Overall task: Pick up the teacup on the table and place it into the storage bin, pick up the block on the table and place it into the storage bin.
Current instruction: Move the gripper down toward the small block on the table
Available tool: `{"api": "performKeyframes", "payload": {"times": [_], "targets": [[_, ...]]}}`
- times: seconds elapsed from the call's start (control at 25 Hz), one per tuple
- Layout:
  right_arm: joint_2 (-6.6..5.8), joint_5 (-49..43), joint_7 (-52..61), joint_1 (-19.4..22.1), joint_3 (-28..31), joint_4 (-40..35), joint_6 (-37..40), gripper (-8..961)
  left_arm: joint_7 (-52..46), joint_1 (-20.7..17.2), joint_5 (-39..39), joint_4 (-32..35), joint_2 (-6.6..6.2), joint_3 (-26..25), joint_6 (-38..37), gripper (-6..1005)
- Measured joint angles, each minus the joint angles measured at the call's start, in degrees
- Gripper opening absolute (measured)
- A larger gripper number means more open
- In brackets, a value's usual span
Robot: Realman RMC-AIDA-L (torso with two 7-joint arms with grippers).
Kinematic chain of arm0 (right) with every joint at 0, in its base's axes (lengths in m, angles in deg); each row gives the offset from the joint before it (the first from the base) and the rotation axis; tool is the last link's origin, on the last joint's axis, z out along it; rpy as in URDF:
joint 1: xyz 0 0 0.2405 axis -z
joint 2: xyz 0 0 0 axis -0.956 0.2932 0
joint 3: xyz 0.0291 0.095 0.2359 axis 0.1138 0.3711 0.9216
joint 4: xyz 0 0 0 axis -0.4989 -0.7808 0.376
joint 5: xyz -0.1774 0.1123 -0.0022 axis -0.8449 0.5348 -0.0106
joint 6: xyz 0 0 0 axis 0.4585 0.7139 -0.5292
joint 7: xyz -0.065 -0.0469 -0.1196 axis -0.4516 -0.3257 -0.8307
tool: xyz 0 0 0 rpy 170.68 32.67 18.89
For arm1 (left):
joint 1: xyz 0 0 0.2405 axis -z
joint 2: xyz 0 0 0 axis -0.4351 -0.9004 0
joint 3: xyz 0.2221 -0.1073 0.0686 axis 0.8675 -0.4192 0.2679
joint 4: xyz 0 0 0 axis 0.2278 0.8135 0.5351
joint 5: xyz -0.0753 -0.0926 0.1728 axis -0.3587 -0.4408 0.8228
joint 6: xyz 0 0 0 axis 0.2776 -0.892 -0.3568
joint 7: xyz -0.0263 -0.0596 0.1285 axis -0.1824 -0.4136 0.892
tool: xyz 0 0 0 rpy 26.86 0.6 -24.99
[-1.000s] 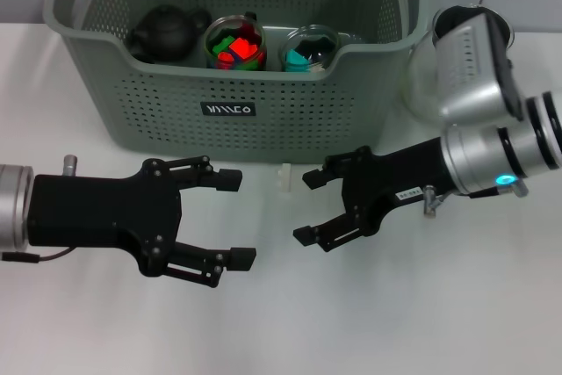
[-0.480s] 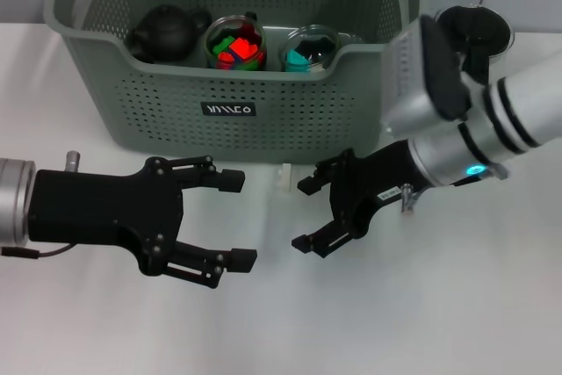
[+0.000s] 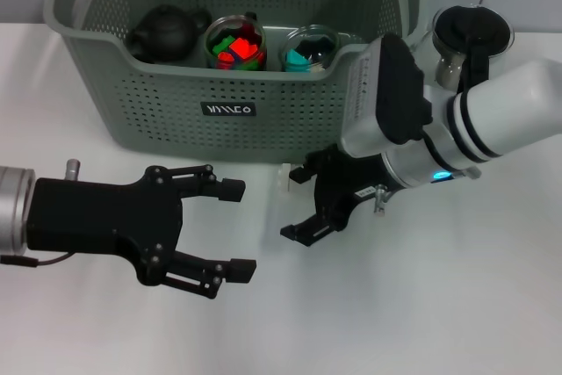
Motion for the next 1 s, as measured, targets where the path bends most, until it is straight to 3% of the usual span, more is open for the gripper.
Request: {"api": "performKeyframes", "payload": {"times": [0.24,1.0], "targets": [[0.03,4.2,0.0,0.0,-3.2,0.8,-4.0,927,0.0,0.0,0.3,0.0,0.00,0.1,-0.1,968],[0.02,9.4,0.1,0.1,-3.5,4.3,-8.1,928,-0.1,-0.1,0.3,-0.2,0.06,0.1,-0.7,968]]}}
